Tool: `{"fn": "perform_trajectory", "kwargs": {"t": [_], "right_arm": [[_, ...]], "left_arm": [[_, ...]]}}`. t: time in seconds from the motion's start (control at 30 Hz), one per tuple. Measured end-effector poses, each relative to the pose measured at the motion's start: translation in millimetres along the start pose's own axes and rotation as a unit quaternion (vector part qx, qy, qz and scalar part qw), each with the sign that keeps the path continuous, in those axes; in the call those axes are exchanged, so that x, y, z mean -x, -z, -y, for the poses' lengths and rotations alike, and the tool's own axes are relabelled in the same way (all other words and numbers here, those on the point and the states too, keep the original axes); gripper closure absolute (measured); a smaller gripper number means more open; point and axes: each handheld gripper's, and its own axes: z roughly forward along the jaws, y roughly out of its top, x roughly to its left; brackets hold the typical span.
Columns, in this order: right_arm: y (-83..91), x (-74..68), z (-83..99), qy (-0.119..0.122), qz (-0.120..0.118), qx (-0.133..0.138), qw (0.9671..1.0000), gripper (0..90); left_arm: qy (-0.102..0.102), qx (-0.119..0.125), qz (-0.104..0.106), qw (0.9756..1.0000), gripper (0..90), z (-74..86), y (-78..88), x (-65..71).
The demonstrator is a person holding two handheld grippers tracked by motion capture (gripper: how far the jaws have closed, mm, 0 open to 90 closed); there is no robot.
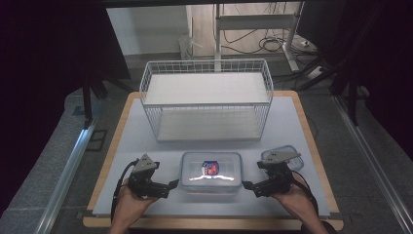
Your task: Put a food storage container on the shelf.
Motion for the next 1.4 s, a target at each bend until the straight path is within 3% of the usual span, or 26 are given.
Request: {"fn": "perform_trajectory", "kwargs": {"t": [0.2,0.33,0.47,0.6,0.67,0.73,0.83,0.97,1.1,1.23,1.4], "right_arm": [[-14.8,-0.8,-7.1,-0.008,-0.016,-0.028,0.9994,3.2],[-27.6,2.2,-12.7,-0.026,-0.032,-0.043,0.9982,4.8],[-39.1,6.0,-19.8,-0.046,-0.046,-0.057,0.9963,6.0],[-49.6,11.3,-22.6,-0.088,-0.080,-0.070,0.9905,6.0],[-53.9,12.6,-22.1,-0.103,-0.099,-0.074,0.9870,5.6],[-56.2,13.5,-21.3,-0.111,-0.102,-0.076,0.9856,5.0],[-52.7,12.7,-20.9,-0.107,-0.100,-0.071,0.9866,9.2],[-45.6,10.1,-18.3,-0.096,-0.100,-0.064,0.9882,15.4],[-39.2,6.5,-12.0,-0.099,-0.107,-0.055,0.9878,21.9],[-31.9,6.2,-5.8,-0.105,-0.119,-0.045,0.9864,30.2],[-22.1,7.4,-5.7,-0.101,-0.117,-0.022,0.9877,42.3]], "left_arm": [[0.004,-0.028,0.059,0.9978,5.2,-12.0,-23.3,-5.9],[0.014,-0.045,0.082,0.9955,5.0,-16.3,-38.8,-8.9],[0.033,-0.053,0.121,0.9907,4.1,-20.4,-51.5,-11.4],[0.053,-0.058,0.147,0.9860,1.0,-20.6,-61.3,-12.8],[0.054,-0.057,0.149,0.9857,1.2,-19.1,-62.1,-12.2],[0.058,-0.056,0.148,0.9856,0.4,-18.5,-62.5,-10.8],[0.061,-0.061,0.149,0.9851,0.9,-17.7,-61.4,-9.2],[0.049,-0.055,0.139,0.9875,6.3,-15.2,-51.1,-5.2],[0.052,-0.044,0.144,0.9872,13.5,-8.0,-41.8,-1.9],[0.038,-0.046,0.142,0.9881,18.7,-3.6,-33.7,1.8],[0.058,-0.024,0.156,0.9857,33.9,2.4,-23.6,-3.1]]}}
